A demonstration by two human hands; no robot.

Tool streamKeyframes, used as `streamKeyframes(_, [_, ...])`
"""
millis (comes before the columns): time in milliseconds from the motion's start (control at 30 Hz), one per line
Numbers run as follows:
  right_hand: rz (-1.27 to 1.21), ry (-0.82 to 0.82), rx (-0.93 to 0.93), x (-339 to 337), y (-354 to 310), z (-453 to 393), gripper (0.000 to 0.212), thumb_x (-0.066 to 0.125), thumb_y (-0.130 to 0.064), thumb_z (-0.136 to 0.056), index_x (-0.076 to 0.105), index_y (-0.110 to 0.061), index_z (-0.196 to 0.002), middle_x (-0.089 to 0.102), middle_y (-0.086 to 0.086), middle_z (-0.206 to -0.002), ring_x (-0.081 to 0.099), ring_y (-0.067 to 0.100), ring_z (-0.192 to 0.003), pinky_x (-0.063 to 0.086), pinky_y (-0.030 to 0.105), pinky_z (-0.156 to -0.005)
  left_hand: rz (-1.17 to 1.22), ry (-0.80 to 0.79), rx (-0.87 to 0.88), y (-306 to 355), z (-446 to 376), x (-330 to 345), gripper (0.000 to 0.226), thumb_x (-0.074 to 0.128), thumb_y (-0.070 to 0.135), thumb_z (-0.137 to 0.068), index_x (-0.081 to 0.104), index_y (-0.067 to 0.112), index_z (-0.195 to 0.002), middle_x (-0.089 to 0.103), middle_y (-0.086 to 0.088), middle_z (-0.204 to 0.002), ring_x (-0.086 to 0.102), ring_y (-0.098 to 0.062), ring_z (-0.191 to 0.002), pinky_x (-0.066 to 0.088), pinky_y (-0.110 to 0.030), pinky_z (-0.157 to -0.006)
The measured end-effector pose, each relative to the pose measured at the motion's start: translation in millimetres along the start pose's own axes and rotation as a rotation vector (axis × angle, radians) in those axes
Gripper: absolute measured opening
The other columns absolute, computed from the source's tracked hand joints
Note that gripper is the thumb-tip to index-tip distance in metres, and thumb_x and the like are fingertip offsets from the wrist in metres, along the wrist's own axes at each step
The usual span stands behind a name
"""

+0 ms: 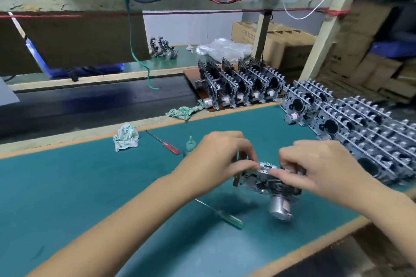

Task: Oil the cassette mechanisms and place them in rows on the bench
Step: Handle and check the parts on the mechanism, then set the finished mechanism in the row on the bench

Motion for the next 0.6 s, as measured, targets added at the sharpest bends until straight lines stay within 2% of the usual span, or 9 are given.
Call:
streamKeyframes(100, [0.054, -0.078, 0.093, 3, 42, 3, 0.04, 0.072, -0.036, -0.079, 0.04, -0.024, -0.059, 0.03, -0.013, -0.05, 0.037, 0.013, -0.044, 0.026, 0.022, -0.043, -0.065, -0.063, 0.006, 2, -52, 15, 0.018, 0.068, 0.028, -0.087, 0.069, 0.016, -0.1, 0.05, 0.012, -0.079, 0.046, 0.0, -0.068, 0.033, -0.02, -0.067])
streamKeyframes(167, [0.128, -0.129, 0.177, 8, 74, 3, 0.041, 0.064, -0.04, -0.084, 0.033, -0.028, -0.06, 0.029, -0.012, -0.048, 0.038, 0.015, -0.048, 0.023, 0.026, -0.046, -0.049, -0.151, -0.021, 4, -86, 24, 0.037, 0.071, 0.027, -0.085, 0.057, 0.014, -0.117, 0.059, 0.001, -0.102, 0.053, -0.009, -0.087, 0.038, -0.023, -0.075])
streamKeyframes(233, [0.19, -0.177, 0.284, 16, 106, 1, 0.044, 0.052, -0.047, -0.09, 0.028, -0.027, -0.058, 0.033, -0.01, -0.048, 0.039, 0.015, -0.052, 0.024, 0.029, -0.051, -0.056, -0.303, -0.038, 7, -117, 36, 0.066, 0.072, 0.031, -0.083, 0.039, 0.011, -0.136, 0.051, -0.005, -0.131, 0.051, -0.018, -0.113, 0.036, -0.021, -0.09])
streamKeyframes(300, [0.219, -0.179, 0.35, 24, 132, -1, 0.045, 0.048, -0.047, -0.092, 0.027, -0.026, -0.058, 0.036, -0.009, -0.048, 0.04, 0.016, -0.052, 0.023, 0.03, -0.05, -0.156, -0.425, -0.032, 9, -143, 51, 0.082, 0.07, 0.037, -0.084, 0.024, 0.009, -0.146, 0.035, -0.007, -0.148, 0.039, -0.022, -0.131, 0.03, -0.029, -0.107])
streamKeyframes(433, [0.301, -0.162, 0.417, 38, 167, -1, 0.039, 0.047, -0.044, -0.094, 0.037, -0.023, -0.063, 0.037, -0.009, -0.049, 0.043, 0.02, -0.054, 0.026, 0.029, -0.049, -0.339, -0.446, -0.034, 7, -177, 82, 0.085, 0.066, 0.038, -0.087, 0.015, 0.01, -0.149, 0.021, -0.01, -0.155, 0.029, -0.026, -0.138, 0.028, -0.039, -0.112])
streamKeyframes(600, [0.424, -0.216, 0.441, 53, 186, 8, 0.03, 0.04, -0.045, -0.096, 0.04, -0.025, -0.074, 0.043, -0.008, -0.059, 0.047, 0.018, -0.058, 0.036, 0.026, -0.053, -0.357, -0.465, -0.027, 1, -193, 111, 0.089, 0.066, 0.034, -0.088, 0.008, 0.011, -0.151, 0.007, -0.009, -0.159, 0.022, -0.03, -0.142, 0.026, -0.042, -0.114])
Point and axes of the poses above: each hand's wrist, its own z-axis away from the middle knuckle, its own x-axis out of the palm, y = z × x, the point moved 4 cm from there along -z, towards the middle knuckle
